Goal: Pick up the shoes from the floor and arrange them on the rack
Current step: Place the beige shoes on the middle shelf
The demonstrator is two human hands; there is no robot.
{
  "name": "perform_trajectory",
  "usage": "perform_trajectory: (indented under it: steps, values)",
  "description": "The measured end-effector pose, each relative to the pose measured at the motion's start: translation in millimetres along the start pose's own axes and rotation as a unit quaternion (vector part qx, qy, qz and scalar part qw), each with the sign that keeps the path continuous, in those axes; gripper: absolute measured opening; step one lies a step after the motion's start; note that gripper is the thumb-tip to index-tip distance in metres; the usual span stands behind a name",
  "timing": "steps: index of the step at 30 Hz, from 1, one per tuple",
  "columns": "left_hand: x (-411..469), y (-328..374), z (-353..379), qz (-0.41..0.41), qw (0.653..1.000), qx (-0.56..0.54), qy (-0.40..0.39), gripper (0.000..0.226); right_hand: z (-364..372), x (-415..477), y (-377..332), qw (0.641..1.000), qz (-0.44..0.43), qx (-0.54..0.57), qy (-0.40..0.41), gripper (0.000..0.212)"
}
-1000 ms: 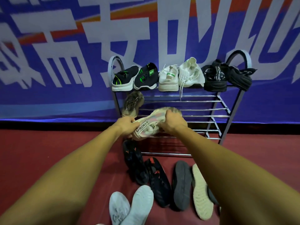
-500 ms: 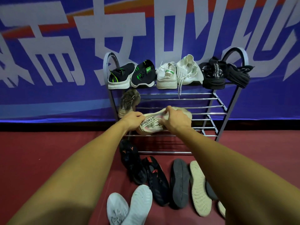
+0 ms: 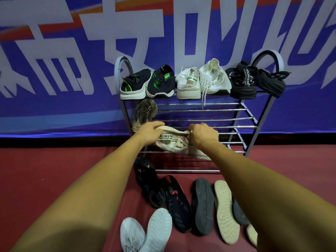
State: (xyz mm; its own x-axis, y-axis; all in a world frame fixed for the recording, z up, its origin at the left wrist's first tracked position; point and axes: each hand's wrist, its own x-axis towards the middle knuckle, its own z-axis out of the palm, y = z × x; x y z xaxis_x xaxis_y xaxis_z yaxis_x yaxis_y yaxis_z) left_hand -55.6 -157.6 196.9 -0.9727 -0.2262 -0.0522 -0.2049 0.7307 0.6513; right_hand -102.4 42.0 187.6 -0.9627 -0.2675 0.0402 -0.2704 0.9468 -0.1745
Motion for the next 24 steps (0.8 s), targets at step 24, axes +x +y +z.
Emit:
perform_trajectory:
  steps: [24]
  values:
    - [24,-17,25,-0.144,0.963,-0.183,-0.132,0.060,31,50,-25,0.932,0.084,0.348,-0.045,0.040]
